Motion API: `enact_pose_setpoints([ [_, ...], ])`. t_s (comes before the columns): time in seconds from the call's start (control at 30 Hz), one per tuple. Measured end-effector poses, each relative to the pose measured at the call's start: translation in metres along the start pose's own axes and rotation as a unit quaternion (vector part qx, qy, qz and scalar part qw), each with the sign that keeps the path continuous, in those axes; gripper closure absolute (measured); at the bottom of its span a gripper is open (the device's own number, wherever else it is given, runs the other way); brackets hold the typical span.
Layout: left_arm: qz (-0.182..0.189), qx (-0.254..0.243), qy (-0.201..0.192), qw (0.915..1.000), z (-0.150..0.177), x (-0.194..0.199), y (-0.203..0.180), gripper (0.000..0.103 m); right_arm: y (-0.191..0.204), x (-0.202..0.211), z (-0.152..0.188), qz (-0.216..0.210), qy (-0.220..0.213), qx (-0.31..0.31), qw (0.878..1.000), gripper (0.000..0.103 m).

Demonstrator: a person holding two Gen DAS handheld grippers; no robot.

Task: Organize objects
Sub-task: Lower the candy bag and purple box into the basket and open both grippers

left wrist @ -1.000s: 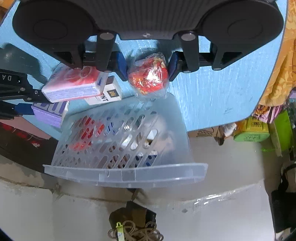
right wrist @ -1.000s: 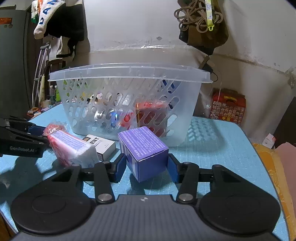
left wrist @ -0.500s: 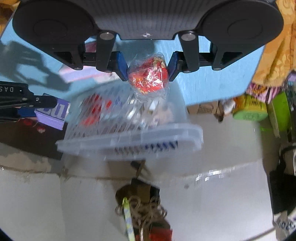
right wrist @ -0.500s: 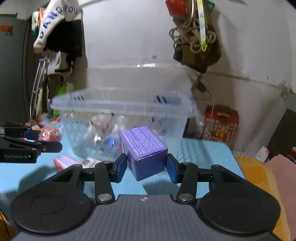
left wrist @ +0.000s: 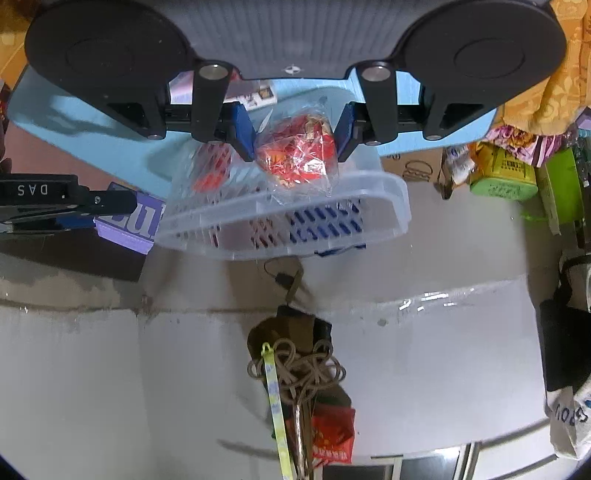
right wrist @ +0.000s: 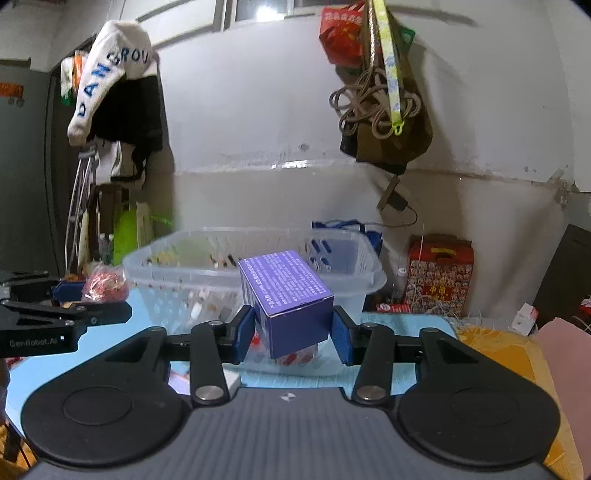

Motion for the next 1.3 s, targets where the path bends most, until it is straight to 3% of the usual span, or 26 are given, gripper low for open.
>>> enact_pose_setpoints([
  [0.47, 0.008, 0.034, -0.035, 0.9988, -0.032, 0.019, 0.001, 0.053, -0.005, 0.01, -0.018, 0.01, -0.021, -0.008, 1.0, 0.055],
  [0.6, 0.005, 0.063, -0.019, 0.9978, -0.054, 0.003, 0.005, 0.053, -0.004, -0.006, -0.041, 0.005, -0.006, -0.005, 1.0, 0.055],
  [0.73, 0.002, 0.088, 0.007, 0.9961, -0.083, -0.037, 0.004, 0.053, -0.004, -0.042, -0.064, 0.02, 0.025, 0.025, 0.999, 0.056],
  [0.9, -0.015, 0.089, 0.081, 0.9926, -0.083, -0.098, 0.0, 0.053, -0.012, -0.094, -0.07, 0.004, 0.074, 0.013, 0.997, 0.055],
  [0.93, -0.021, 0.092, 0.081, 0.9922, -0.079, -0.104, 0.002, 0.051, -0.012, -0.102, -0.068, -0.005, 0.083, 0.013, 0.996, 0.053],
  [0.97, -0.028, 0.093, 0.082, 0.9919, -0.076, -0.11, 0.004, 0.038, -0.012, -0.106, -0.067, -0.006, 0.081, 0.01, 0.997, 0.048],
  [1.03, -0.038, 0.085, 0.081, 0.9923, -0.071, -0.115, 0.009, 0.022, -0.014, -0.109, -0.065, 0.008, 0.07, 0.005, 0.998, 0.001],
  [1.1, -0.052, 0.091, 0.066, 0.9923, -0.071, -0.11, 0.015, 0.022, -0.015, -0.1, -0.066, 0.017, 0.048, -0.003, 0.999, 0.0],
  [1.2, -0.022, 0.096, 0.034, 0.9945, -0.077, -0.08, 0.016, 0.021, -0.018, -0.076, -0.061, 0.022, 0.039, -0.018, 0.999, 0.0],
  [1.3, -0.007, 0.063, 0.024, 0.9977, -0.059, -0.041, 0.001, 0.01, -0.024, -0.05, -0.041, 0.06, 0.043, -0.036, 0.997, 0.0],
])
Point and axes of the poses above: each gripper's, at about its wrist camera, not at the fingertips, and x roughly against the way its jaws point, y to its left, z to its underside, the point moved 5 cm from there along -x, roughly the way its jaws point, and after that the axes turned 10 degrees about x, right-handed, at the moved point
